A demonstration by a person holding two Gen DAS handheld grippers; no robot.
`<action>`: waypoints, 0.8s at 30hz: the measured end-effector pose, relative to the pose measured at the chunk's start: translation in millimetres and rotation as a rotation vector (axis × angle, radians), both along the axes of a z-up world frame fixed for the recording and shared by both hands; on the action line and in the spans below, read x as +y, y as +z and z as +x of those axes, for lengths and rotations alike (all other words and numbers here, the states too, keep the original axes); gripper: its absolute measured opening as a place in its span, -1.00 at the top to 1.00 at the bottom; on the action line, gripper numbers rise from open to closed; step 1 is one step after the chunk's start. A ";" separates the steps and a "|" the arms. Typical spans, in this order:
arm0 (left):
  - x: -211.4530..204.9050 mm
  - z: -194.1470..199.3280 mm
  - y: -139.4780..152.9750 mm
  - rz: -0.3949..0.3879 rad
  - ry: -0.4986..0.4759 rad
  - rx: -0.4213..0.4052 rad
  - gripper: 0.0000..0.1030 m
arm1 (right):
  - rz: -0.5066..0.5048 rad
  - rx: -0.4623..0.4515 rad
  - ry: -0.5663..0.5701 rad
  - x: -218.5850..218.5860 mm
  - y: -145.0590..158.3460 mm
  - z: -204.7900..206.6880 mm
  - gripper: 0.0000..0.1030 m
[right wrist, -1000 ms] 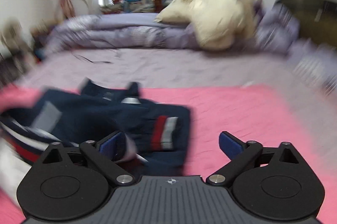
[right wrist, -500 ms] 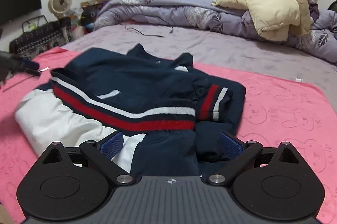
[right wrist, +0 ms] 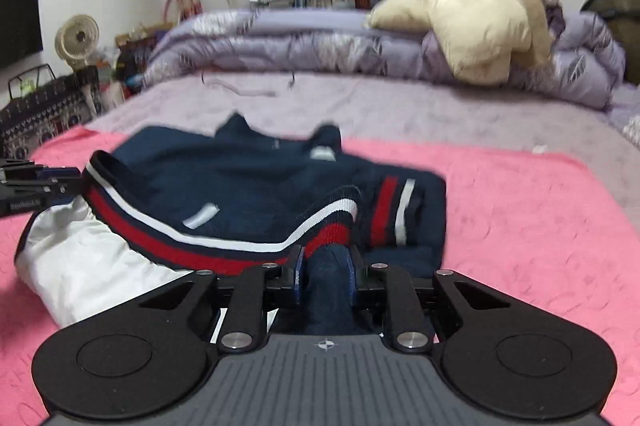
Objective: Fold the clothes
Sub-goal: 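Grasp the striped sleeve cuff with the right gripper and lift it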
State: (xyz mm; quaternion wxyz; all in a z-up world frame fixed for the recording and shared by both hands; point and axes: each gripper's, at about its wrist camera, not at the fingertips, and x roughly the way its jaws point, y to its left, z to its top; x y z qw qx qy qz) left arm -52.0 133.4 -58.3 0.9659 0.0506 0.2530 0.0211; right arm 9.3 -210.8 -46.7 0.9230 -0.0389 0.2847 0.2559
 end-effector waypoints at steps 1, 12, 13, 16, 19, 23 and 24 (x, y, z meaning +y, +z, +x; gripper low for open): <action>0.7 -0.4 4.3 -0.006 0.001 -0.008 0.46 | 0.007 -0.009 0.002 -0.6 4.4 -2.2 0.59; 25.1 33.0 -18.6 -0.027 0.010 0.245 -0.71 | 0.072 0.162 -0.005 -5.6 -21.5 35.8 -0.51; 27.5 34.6 -23.4 -0.061 -0.010 0.266 -0.75 | 0.092 0.182 -0.008 -7.6 -27.4 38.7 -0.53; 23.3 30.9 -25.6 -0.067 -0.004 0.226 -0.33 | 0.100 0.220 -0.014 -4.2 -37.3 39.5 0.21; 7.0 15.0 -16.1 -0.009 0.039 0.146 0.38 | 0.090 0.156 -0.021 2.7 -27.7 22.7 0.61; -6.7 -11.9 14.8 0.067 0.052 -0.011 0.63 | 0.034 -0.064 -0.010 13.1 4.3 -9.6 0.72; -4.0 -12.0 23.5 0.069 0.067 -0.045 0.65 | 0.024 -0.109 -0.011 16.2 12.1 -12.9 0.73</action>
